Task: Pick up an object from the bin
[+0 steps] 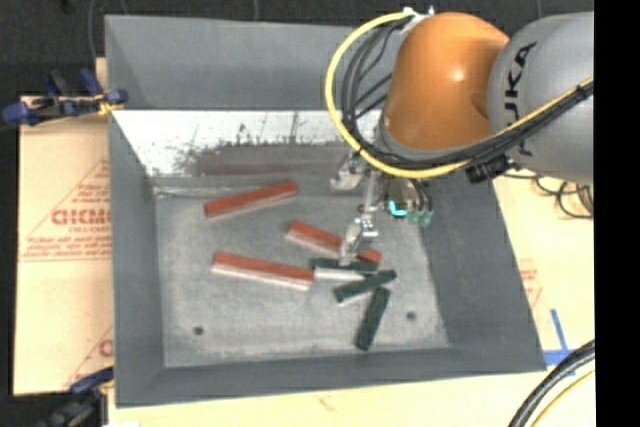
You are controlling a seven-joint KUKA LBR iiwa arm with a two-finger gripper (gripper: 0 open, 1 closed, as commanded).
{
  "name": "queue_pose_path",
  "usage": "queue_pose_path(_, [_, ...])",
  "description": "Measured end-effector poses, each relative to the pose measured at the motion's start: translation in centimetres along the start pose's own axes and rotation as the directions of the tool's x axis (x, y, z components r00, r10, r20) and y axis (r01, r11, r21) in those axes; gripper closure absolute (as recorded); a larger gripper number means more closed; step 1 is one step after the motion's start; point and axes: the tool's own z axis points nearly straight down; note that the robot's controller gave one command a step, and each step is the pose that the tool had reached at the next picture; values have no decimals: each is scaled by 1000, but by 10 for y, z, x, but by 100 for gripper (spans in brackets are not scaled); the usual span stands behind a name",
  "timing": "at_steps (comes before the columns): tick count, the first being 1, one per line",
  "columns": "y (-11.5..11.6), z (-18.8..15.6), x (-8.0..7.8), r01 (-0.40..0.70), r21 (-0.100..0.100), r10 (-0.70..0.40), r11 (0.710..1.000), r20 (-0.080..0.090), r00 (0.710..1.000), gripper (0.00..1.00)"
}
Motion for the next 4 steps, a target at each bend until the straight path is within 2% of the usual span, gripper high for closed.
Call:
queue_pose_path(1, [0, -4, -2, 0, -1, 1, 1000, 8, 1000, 0])
queue_pose_path(2, [2, 137, -11, -40, -4, 40, 999, 14, 999, 100])
queue_pose_path(3, [1, 139, -15, -41, -4, 41, 999, 35, 999, 0])
queue_pose_path(4, [1, 139, -14, -41, -4, 41, 999, 34, 999, 0])
